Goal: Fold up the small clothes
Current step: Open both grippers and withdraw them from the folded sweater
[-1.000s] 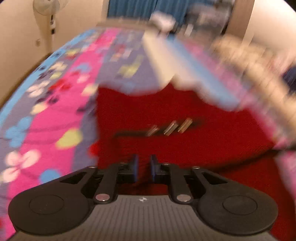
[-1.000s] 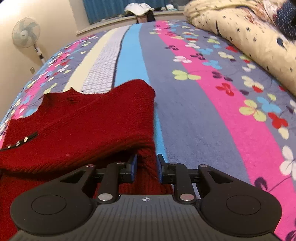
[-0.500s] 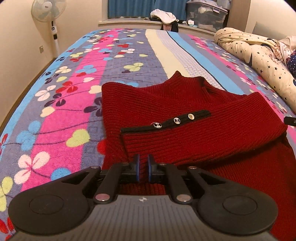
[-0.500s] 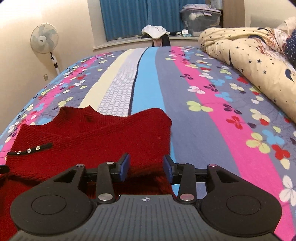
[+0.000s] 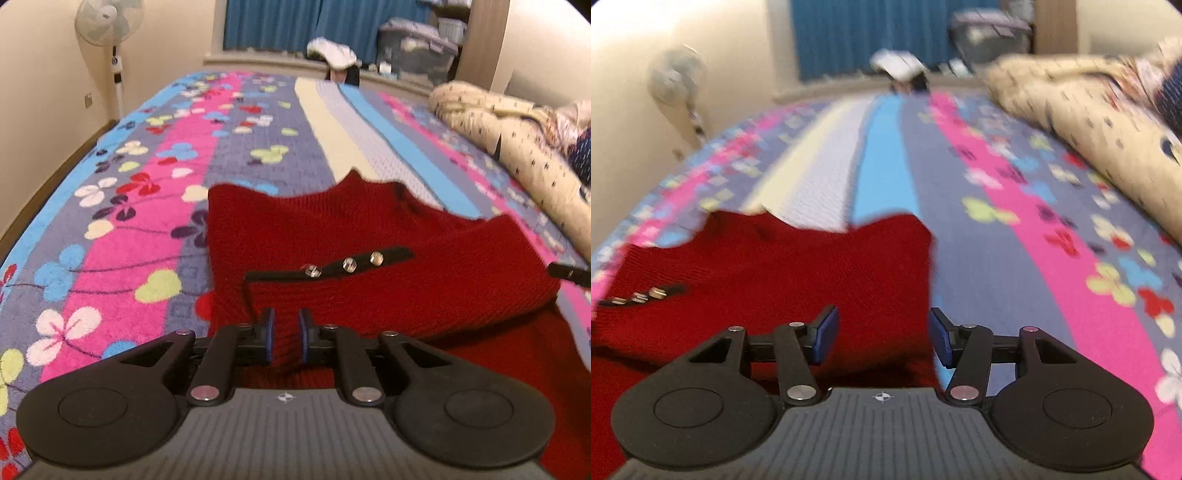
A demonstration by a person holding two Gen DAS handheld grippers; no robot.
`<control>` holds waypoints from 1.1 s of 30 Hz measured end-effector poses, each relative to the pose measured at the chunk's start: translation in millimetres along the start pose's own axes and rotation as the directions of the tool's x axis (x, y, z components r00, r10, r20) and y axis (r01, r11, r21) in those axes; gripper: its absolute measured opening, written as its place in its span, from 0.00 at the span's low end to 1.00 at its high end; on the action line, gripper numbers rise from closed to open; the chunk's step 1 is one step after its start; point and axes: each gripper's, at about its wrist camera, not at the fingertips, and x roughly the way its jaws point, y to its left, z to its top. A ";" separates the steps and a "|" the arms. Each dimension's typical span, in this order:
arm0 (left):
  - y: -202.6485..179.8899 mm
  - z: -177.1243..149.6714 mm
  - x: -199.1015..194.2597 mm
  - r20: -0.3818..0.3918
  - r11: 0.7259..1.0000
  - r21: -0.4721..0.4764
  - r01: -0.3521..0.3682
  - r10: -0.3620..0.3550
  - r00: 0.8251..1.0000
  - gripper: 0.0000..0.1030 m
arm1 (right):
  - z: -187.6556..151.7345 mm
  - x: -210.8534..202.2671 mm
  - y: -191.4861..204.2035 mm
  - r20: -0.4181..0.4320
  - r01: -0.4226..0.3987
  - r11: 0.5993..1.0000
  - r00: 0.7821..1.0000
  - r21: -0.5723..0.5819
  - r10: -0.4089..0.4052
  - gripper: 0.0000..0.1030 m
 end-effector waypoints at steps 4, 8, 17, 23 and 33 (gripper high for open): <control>-9.0 -8.1 -15.4 0.049 1.000 0.005 0.007 -0.007 0.999 0.15 | -20.5 1.7 30.1 0.021 -0.129 0.990 0.991 -0.048 0.131 0.69; -20.4 -23.4 -38.2 0.083 0.999 0.042 0.008 -0.012 0.996 0.15 | -46.9 12.9 67.4 0.023 -0.165 0.954 0.984 -0.250 0.176 0.77; -44.1 -70.9 -84.6 0.115 1.000 0.024 -0.008 0.005 0.993 0.15 | -87.0 22.8 111.1 0.097 -0.012 0.856 0.993 -0.517 0.072 0.99; -59.1 -95.4 -84.2 0.107 1.000 0.009 -0.006 0.006 0.994 0.26 | -87.5 20.7 111.7 0.096 -0.014 0.857 0.993 -0.514 0.074 0.99; -52.4 -127.2 -96.5 0.063 0.996 -0.017 -0.083 0.083 0.995 0.26 | -86.8 22.2 110.9 0.088 -0.023 0.862 0.993 -0.506 0.079 0.99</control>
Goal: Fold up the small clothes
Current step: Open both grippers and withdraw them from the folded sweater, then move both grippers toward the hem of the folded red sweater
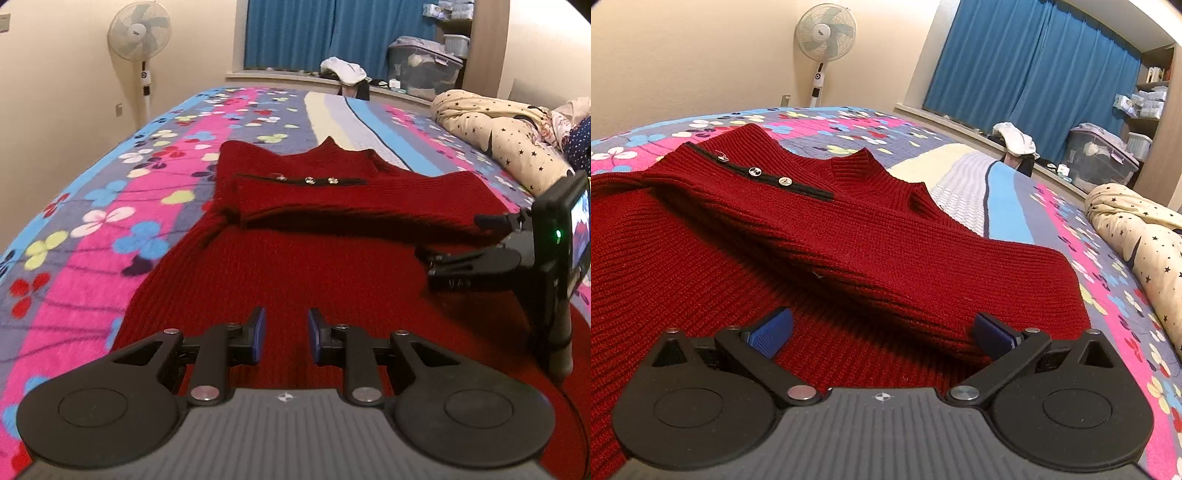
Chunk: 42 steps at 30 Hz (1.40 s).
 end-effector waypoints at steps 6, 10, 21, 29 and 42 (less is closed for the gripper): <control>0.3 -6.3 -16.9 0.015 1.000 0.005 0.002 -0.002 1.000 0.26 | -0.2 -0.3 -0.1 0.000 0.000 1.000 1.000 0.000 0.000 0.99; -0.3 -3.4 -25.4 0.023 1.000 0.012 -0.001 0.001 1.000 0.26 | -0.2 -0.2 -0.1 0.000 0.000 1.000 1.000 0.000 0.000 0.99; 14.9 23.8 -44.3 0.076 0.995 -0.101 0.020 -0.013 0.997 0.26 | -0.1 -0.1 0.2 -0.001 0.001 1.000 1.000 0.000 -0.001 0.99; 39.4 77.5 -85.4 0.176 1.000 0.017 0.008 -0.011 0.984 0.49 | 0.0 0.0 0.3 -0.001 0.001 1.000 1.000 -0.001 -0.001 0.99; 101.3 71.3 -75.7 0.071 0.985 -0.141 -0.100 0.111 0.991 0.65 | 0.4 0.0 0.1 -0.001 0.002 1.000 1.000 -0.001 -0.002 0.99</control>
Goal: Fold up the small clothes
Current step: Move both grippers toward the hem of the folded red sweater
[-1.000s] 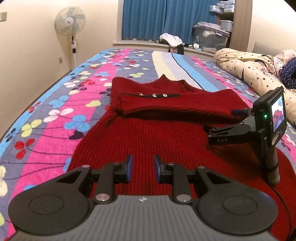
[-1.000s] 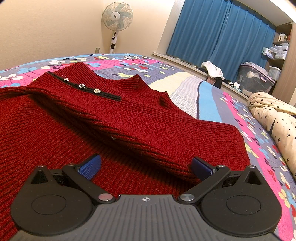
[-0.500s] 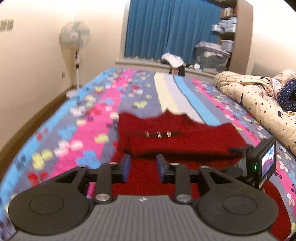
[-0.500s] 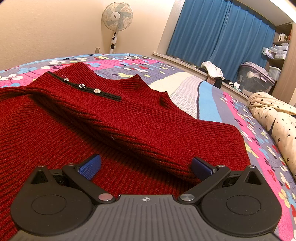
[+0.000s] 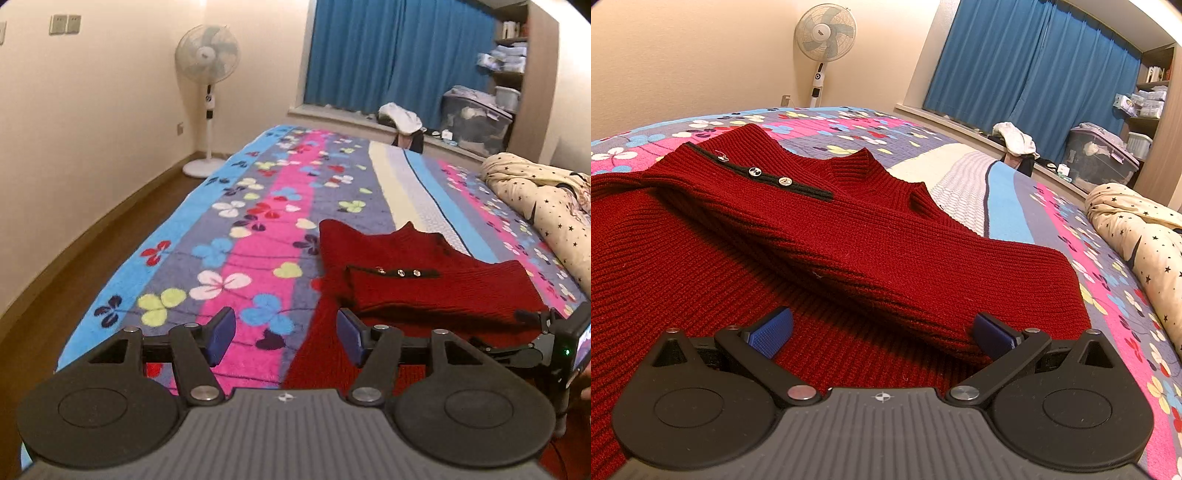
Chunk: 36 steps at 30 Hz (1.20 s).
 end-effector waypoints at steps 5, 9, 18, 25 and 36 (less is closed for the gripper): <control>3.0 -2.5 9.8 -0.070 0.998 -0.039 0.055 -0.058 0.996 0.67 | -0.3 -0.1 0.1 0.001 0.000 1.000 1.000 0.001 0.000 0.99; -11.3 -6.6 15.4 -0.092 0.998 0.006 0.067 -0.066 0.994 0.67 | -0.3 0.0 3.0 0.005 0.009 1.000 1.000 -0.010 -0.009 0.99; -32.6 -21.4 18.6 -0.120 0.982 0.156 0.105 -0.086 0.989 0.70 | 0.3 2.7 -5.6 -0.011 -0.034 0.998 0.999 0.044 0.034 0.99; -34.0 -33.8 18.1 -0.141 0.966 0.222 0.137 -0.107 0.984 0.70 | 9.5 -16.2 -12.8 -0.056 -0.035 0.998 0.998 0.049 0.037 0.98; -6.2 -62.1 -24.2 -0.131 0.959 0.249 0.136 -0.105 0.986 0.80 | 7.7 -209.7 -69.0 0.137 0.089 0.981 0.984 0.172 -0.113 0.99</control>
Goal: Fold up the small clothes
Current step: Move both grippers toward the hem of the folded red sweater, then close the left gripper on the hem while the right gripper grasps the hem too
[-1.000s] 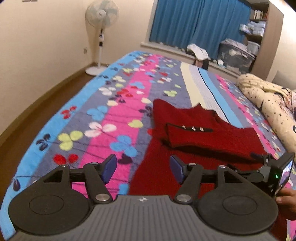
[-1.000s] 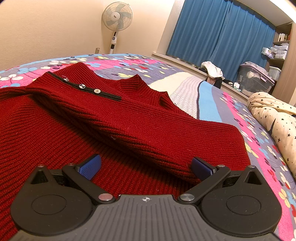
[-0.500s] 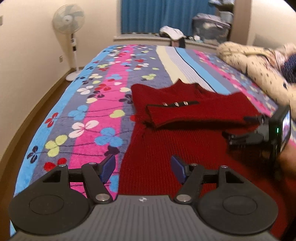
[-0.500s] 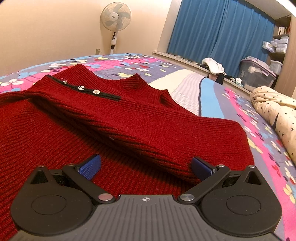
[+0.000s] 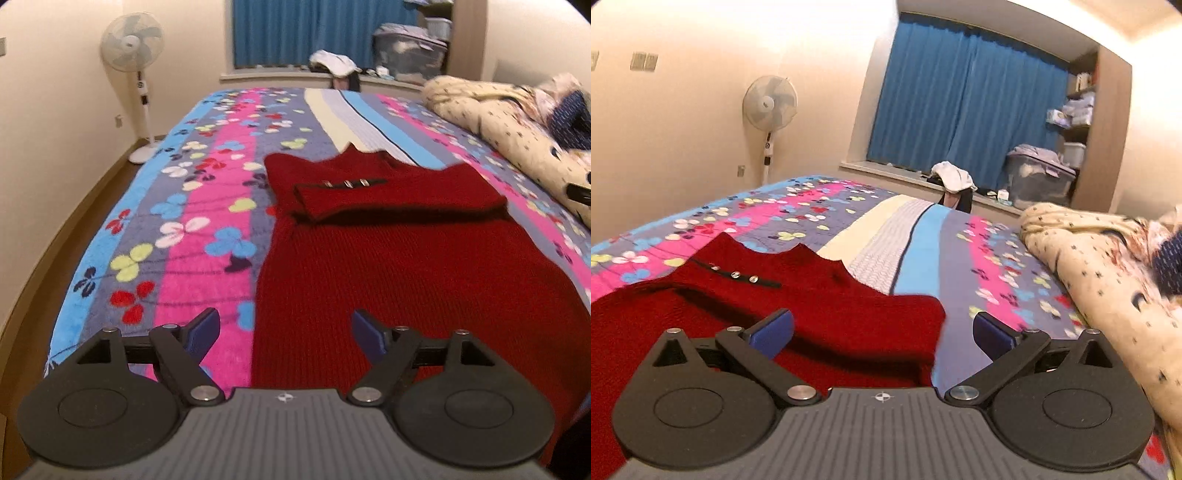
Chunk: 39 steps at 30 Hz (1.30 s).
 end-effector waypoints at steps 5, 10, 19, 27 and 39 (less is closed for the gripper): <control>9.3 -12.4 -5.1 -0.022 0.999 0.026 0.031 -0.031 0.999 0.80 | -38.4 -46.6 -36.9 -0.116 0.039 0.995 0.993 0.096 -0.027 0.98; 22.7 -20.1 -1.3 -0.103 0.993 -0.066 0.095 -0.101 0.990 0.78 | -74.1 -55.6 -52.5 -0.236 0.071 0.981 0.971 0.181 -0.027 0.82; 30.8 -59.9 22.7 -0.363 0.990 -0.102 0.093 -0.124 0.924 0.56 | -113.2 -34.7 -69.0 -0.399 0.087 0.940 0.915 0.330 0.055 0.45; 40.4 -72.9 29.2 -0.417 0.977 -0.165 0.135 -0.193 0.888 0.34 | -151.5 -14.2 -65.7 -0.604 0.127 0.928 0.788 0.351 0.121 0.46; 36.9 -68.1 20.3 -0.392 0.969 -0.185 0.166 -0.228 0.892 0.14 | -155.7 -28.9 -70.9 -0.596 0.078 0.909 0.777 0.410 0.202 0.13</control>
